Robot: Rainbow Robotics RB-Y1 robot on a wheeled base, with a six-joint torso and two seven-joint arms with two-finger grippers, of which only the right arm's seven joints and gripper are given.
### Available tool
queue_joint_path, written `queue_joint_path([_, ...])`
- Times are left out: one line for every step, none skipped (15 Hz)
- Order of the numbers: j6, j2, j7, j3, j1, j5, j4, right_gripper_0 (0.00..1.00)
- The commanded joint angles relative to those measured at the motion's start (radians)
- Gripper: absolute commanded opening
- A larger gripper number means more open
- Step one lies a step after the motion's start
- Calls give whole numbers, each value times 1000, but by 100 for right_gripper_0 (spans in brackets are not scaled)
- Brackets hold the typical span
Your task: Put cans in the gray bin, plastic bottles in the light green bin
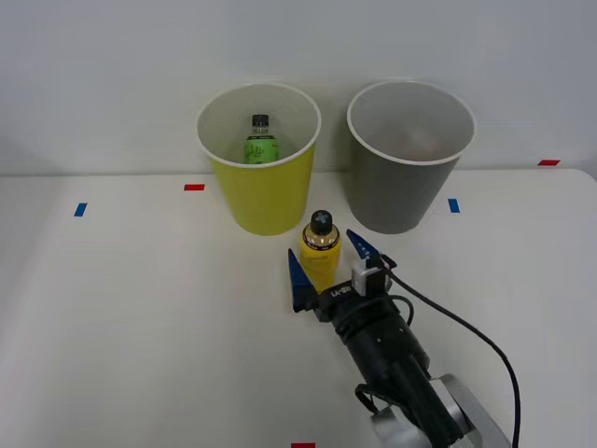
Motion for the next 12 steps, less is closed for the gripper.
queue_joint_path([2,3,4,-2,-9,6,0,100])
queue_joint_path([2,5,6,-2,-10,8,1,100])
queue_joint_path([3,3,8,-2,-12,11,1,100])
queue_joint_path([3,3,8,-2,-12,14,1,100])
queue_joint_path([5,3,12,-2,-12,20,1,100])
queue_joint_path([5,3,14,-2,-12,23,1,100])
queue_joint_path([6,3,17,-2,-13,26,1,100])
queue_joint_path([9,3,18,-2,-15,31,1,100])
queue_joint_path([12,3,20,-2,-15,35,1,100])
queue_joint_path([17,3,26,-2,-18,43,1,100])
queue_joint_path([17,3,28,0,-21,49,1,80])
queue_joint_path([19,3,31,0,-25,54,1,63])
